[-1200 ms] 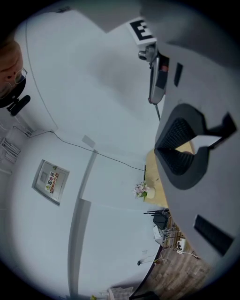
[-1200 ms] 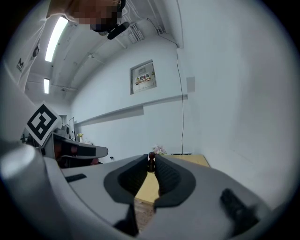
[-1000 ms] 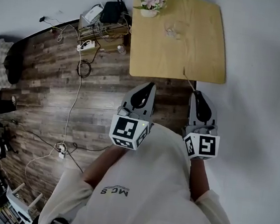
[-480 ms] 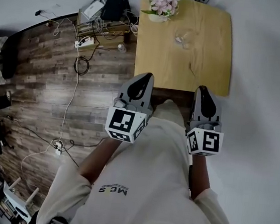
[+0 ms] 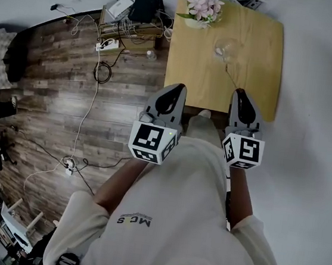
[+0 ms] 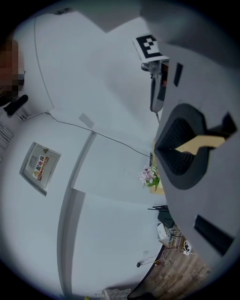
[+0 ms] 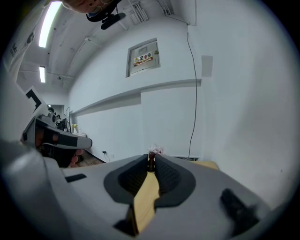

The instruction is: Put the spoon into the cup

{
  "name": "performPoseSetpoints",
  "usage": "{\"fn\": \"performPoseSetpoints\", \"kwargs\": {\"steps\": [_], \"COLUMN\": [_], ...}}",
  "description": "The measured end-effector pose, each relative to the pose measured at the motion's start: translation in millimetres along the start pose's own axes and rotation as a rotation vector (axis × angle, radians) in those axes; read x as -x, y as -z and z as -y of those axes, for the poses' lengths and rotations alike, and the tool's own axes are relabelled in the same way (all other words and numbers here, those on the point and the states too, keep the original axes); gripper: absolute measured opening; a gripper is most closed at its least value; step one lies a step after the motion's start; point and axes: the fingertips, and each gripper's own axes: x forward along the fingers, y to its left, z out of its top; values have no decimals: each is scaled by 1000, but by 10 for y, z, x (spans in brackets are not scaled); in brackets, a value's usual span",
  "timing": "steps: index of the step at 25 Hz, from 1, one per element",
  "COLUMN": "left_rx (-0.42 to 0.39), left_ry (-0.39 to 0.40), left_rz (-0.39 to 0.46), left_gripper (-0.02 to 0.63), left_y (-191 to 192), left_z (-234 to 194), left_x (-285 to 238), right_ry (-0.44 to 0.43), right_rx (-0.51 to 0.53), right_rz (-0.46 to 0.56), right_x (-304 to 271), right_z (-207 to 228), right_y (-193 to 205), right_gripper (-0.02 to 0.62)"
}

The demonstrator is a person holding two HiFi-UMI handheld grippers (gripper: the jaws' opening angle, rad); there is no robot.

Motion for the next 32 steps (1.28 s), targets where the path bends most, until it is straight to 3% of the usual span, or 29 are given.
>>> {"fn": "performPoseSetpoints", "kwargs": {"steps": [6,18,32], "left_rx": [-22,12,40], "left_ry": [-58,-130,-131], "left_rz": [3,-67,-116], "left_gripper": [11,11,11], "left_y": [51,288,514], "left_z": [-101,-232,-241], "left_x": [-205,-324,-642], "right_ry": [-7,-7,-17], "right_rx": [-21,-15,-81], "right_rz": [-16,-53,-141], "right_x": [-321,-881,-1533], "right_z": [88,355,546], "right_y": [144,431,967], "right_gripper": [58,58,58]}}
